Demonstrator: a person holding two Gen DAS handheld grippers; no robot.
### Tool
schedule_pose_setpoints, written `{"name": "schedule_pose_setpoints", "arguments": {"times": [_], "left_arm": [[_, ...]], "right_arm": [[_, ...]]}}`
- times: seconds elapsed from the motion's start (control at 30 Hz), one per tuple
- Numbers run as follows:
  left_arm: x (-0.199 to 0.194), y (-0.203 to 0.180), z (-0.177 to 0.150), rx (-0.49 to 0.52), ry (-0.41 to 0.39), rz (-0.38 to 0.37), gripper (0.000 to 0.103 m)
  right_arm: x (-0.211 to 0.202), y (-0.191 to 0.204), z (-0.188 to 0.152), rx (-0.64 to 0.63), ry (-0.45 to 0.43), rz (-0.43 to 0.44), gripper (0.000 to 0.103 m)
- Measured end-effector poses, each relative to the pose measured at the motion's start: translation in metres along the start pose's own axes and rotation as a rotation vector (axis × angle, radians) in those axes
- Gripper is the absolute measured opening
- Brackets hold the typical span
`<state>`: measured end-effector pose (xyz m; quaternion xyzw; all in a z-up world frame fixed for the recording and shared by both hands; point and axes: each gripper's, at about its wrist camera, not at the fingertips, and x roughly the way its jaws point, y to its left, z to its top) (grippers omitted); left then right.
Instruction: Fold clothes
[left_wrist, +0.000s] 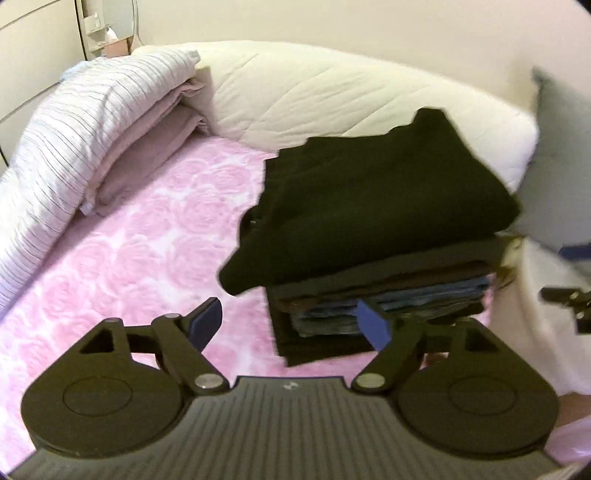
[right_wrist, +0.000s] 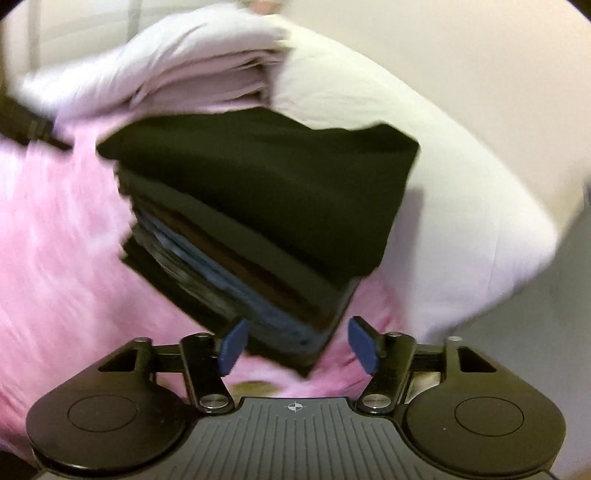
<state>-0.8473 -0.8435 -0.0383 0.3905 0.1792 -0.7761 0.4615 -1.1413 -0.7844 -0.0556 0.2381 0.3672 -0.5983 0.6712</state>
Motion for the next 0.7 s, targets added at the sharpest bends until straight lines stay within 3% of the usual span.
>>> {"name": "schedule_pose_setpoints", "arguments": {"times": [0.1,0.27,0.47,0.7], "left_arm": [[-0.018,-0.005,-0.009,-0.014,-0.007,-0.032,0.093],[-0.049,-0.013,-0.025,-0.038,-0.018,-0.084,0.093],[-0.079,-0.011,-0.05,-0.055,-0.003,-0.087,0.093],[-0.09,-0.013,-0.062,-0.109,0.012,-0.015,0.092]], "right_arm": [[-0.024,0.005,-0.006,0.226,0.011,0.019,0.082],[-0.065,0.027,-0.01,0.47,0.059,0.021,0.084],[-0.106,0.078,-0.004,0.469,0.039,-0.007,0.085],[-0.121,0.104,0.002,0.477,0.016,-0.027,0.085]]}}
